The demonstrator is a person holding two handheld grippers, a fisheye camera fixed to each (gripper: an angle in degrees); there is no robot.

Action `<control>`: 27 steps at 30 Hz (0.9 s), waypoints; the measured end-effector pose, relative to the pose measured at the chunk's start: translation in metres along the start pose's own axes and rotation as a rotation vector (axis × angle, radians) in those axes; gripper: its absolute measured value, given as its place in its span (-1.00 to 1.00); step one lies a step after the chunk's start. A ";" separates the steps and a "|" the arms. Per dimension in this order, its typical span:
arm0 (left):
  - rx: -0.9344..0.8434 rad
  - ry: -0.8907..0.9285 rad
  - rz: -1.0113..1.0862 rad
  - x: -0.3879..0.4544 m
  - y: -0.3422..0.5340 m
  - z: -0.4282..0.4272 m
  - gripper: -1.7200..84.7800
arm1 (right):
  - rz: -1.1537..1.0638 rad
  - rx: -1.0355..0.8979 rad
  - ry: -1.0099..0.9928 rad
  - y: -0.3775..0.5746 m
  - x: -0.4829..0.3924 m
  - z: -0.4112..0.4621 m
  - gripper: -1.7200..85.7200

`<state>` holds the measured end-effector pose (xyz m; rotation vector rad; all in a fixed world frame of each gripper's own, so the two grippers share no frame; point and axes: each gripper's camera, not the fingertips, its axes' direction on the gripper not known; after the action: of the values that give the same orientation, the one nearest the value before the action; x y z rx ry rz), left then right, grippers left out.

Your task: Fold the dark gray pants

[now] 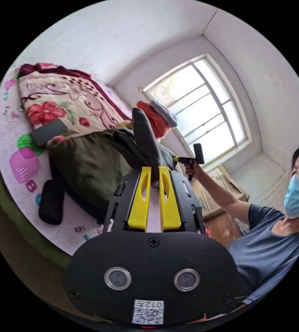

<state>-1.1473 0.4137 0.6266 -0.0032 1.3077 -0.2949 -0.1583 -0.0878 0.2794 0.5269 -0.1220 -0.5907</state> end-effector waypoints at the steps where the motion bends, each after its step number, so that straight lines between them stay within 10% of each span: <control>1: 0.053 -0.046 -0.020 -0.008 0.003 -0.008 -0.89 | -0.049 -0.064 0.064 -0.049 0.001 0.026 -0.92; 10: 0.069 -0.101 -0.353 -0.074 0.052 0.034 -0.90 | -0.185 -0.448 0.587 -0.224 0.027 0.255 -0.86; 15: 0.111 -0.162 -0.370 -0.063 0.069 -0.019 -0.92 | -0.144 -0.380 0.686 -0.247 0.029 0.263 -0.76; 21: 0.131 -0.325 0.092 0.012 -0.017 -0.058 -0.95 | -0.338 -0.076 0.734 -0.256 -0.016 0.264 -0.93; 27: 0.072 -0.265 -0.177 -0.060 -0.086 -0.016 -0.95 | -0.116 -0.120 0.626 -0.317 0.051 0.322 -0.96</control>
<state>-1.1943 0.3465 0.6933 -0.0942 1.0348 -0.4766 -0.3567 -0.4803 0.3944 0.5822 0.5368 -0.5185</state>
